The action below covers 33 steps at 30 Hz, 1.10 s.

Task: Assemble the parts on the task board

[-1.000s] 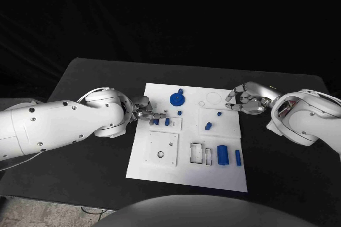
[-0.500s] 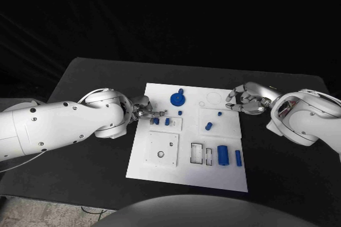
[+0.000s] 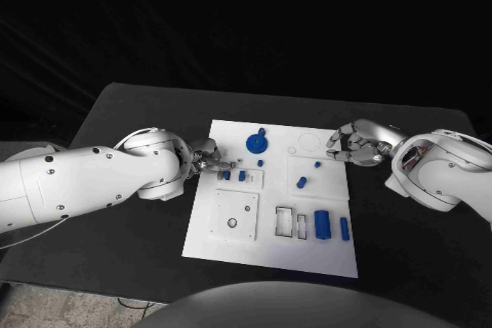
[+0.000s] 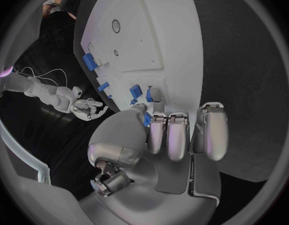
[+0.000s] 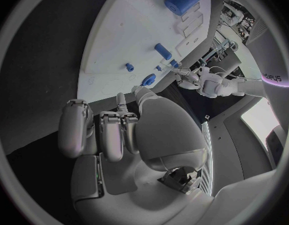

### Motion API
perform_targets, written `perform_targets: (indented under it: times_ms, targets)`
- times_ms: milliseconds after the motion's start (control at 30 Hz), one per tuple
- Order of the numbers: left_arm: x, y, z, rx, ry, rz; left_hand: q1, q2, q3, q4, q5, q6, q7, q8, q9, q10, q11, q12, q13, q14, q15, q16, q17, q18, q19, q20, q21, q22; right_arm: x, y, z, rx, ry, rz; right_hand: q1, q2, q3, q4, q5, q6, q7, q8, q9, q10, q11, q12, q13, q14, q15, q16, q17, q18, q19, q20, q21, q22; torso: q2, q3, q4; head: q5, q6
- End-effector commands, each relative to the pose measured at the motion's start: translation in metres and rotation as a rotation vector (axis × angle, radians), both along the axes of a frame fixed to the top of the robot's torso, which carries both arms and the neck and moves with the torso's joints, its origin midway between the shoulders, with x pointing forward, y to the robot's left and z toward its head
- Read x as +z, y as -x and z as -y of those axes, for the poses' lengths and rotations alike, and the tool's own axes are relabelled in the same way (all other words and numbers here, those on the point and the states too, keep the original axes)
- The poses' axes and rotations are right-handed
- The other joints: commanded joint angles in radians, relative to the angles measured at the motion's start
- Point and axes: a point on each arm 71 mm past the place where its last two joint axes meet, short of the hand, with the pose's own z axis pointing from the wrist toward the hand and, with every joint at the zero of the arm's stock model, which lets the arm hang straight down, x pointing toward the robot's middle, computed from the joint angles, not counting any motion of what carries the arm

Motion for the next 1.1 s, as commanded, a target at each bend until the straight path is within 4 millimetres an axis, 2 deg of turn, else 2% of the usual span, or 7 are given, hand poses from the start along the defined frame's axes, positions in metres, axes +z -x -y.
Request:
perform_targets:
  times_ms: [33,600,833,900,967,1033,1100]
  targets:
    - [0.002,0.002,0.004,-0.009,0.028,0.010,0.009,-0.001,0.009,0.000,0.008,-0.001,-0.008,0.005,0.012,0.105,-0.007,0.002,0.261,0.105,-0.005,0.002,0.264,0.001,0.023,-0.009,0.004,0.204,-0.001,0.000,0.000,0.002,0.007,-0.012,0.010,-0.002,0.005,-0.002,0.005,0.006,0.000,-0.006,-0.001,0.103,0.007,0.004,0.263,0.088,0.005,-0.006,0.197,0.006,-0.006,-0.001,-0.006,0.174,0.000,-0.0002,-0.0005,0.002,0.000]
    - [0.006,0.002,-0.004,0.012,0.004,0.019,0.009,-0.003,0.009,0.001,0.006,-0.002,-0.008,0.003,0.011,0.105,-0.007,0.002,0.261,0.105,-0.005,0.002,0.264,0.001,0.023,-0.009,0.004,0.204,-0.001,0.001,0.001,-0.002,0.006,-0.015,0.012,-0.002,0.007,-0.003,0.005,0.007,0.001,-0.006,-0.002,0.103,0.008,0.004,0.263,0.087,0.005,-0.008,0.196,0.007,-0.007,-0.001,-0.009,0.173,0.000,0.0001,-0.0010,-0.002,0.000]
    - [0.010,0.002,-0.007,0.018,-0.016,0.030,0.007,-0.012,0.007,0.002,-0.009,0.001,-0.008,0.004,0.009,0.105,-0.008,0.002,0.261,0.105,-0.006,0.002,0.264,0.000,0.025,-0.010,0.005,0.206,-0.001,0.001,0.001,-0.003,0.005,-0.014,0.012,-0.002,0.008,-0.003,0.005,0.007,0.001,-0.006,-0.002,0.103,0.008,0.004,0.263,0.087,0.005,-0.008,0.195,0.007,-0.007,-0.001,-0.009,0.173,0.000,-0.0007,-0.0010,-0.006,0.000]
    - [0.015,0.000,-0.007,0.017,-0.002,0.052,0.014,-0.025,0.007,-0.001,-0.014,0.001,-0.009,0.006,0.010,0.105,-0.008,0.002,0.261,0.105,-0.007,0.002,0.264,0.000,0.025,-0.011,0.004,0.206,-0.001,0.001,0.001,-0.003,0.004,-0.013,0.012,-0.002,0.008,-0.003,0.005,0.007,0.001,-0.006,-0.002,0.103,0.008,0.004,0.263,0.087,0.005,-0.008,0.195,0.007,-0.007,-0.001,-0.009,0.173,0.000,-0.0007,-0.0016,-0.007,0.000]
    - [0.026,-0.004,-0.003,0.005,0.055,0.115,0.031,-0.045,0.009,-0.001,-0.035,-0.046,0.000,-0.015,0.006,0.105,-0.004,0.002,0.261,0.105,-0.004,0.002,0.264,0.003,0.018,-0.010,-0.005,0.202,-0.001,0.001,0.001,-0.002,0.002,-0.010,0.012,-0.002,0.008,-0.003,0.005,0.007,0.001,-0.006,-0.002,0.103,0.008,0.004,0.263,0.087,0.005,-0.008,0.195,0.007,-0.007,-0.001,-0.010,0.173,0.000,-0.0008,-0.0024,-0.010,0.000]
    - [0.037,-0.007,0.002,-0.021,0.123,0.197,0.079,-0.073,0.022,-0.006,-0.057,-0.201,0.044,-0.095,-0.030,0.090,0.031,-0.013,0.248,0.105,0.020,0.002,0.264,0.010,-0.010,0.005,-0.039,0.186,0.000,0.000,0.000,-0.001,-0.001,-0.006,0.012,-0.002,0.008,-0.003,0.005,0.007,0.001,-0.006,-0.002,0.103,0.008,0.004,0.263,0.087,0.005,-0.008,0.195,0.007,-0.007,-0.001,-0.009,0.173,0.000,-0.0006,-0.0027,-0.010,0.000]
    - [0.047,-0.010,0.006,-0.058,0.182,0.271,0.131,-0.101,0.032,-0.017,-0.078,-0.271,0.073,-0.133,-0.063,0.031,0.058,-0.072,0.204,0.082,0.044,-0.017,0.236,0.015,-0.035,0.021,-0.067,0.174,0.000,0.000,0.000,0.001,-0.004,-0.001,0.011,-0.002,0.008,-0.003,0.005,0.007,0.001,-0.007,-0.002,0.103,0.008,0.004,0.263,0.087,0.005,-0.008,0.195,0.007,-0.007,-0.001,-0.010,0.173,0.000,-0.0003,-0.0028,-0.010,0.000]
